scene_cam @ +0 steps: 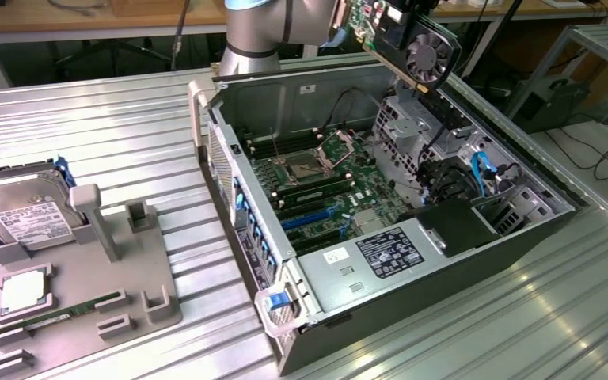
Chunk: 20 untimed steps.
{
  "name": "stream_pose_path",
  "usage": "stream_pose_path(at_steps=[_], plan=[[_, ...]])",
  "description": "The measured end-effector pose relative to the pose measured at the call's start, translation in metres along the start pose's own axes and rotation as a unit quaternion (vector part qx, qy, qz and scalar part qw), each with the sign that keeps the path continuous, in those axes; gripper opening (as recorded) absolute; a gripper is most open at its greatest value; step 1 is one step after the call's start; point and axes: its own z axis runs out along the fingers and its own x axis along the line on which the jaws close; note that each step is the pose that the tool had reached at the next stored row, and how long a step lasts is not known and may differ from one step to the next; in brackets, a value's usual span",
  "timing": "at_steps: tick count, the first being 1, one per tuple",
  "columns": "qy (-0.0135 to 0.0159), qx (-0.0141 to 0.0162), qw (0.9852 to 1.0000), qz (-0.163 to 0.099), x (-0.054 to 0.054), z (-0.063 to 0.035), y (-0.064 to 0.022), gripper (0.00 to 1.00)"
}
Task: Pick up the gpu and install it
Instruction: 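Insert the gpu into the slot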
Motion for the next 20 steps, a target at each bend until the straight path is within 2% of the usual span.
stream_pose_path(at_steps=[12,20], plan=[[-0.0002,-0.0001,0.9989,-0.047,0.0004,0.0,-0.0016,0.27],[-0.0004,-0.0002,0.9964,-0.085,0.0007,0.0001,-0.0026,0.27]])
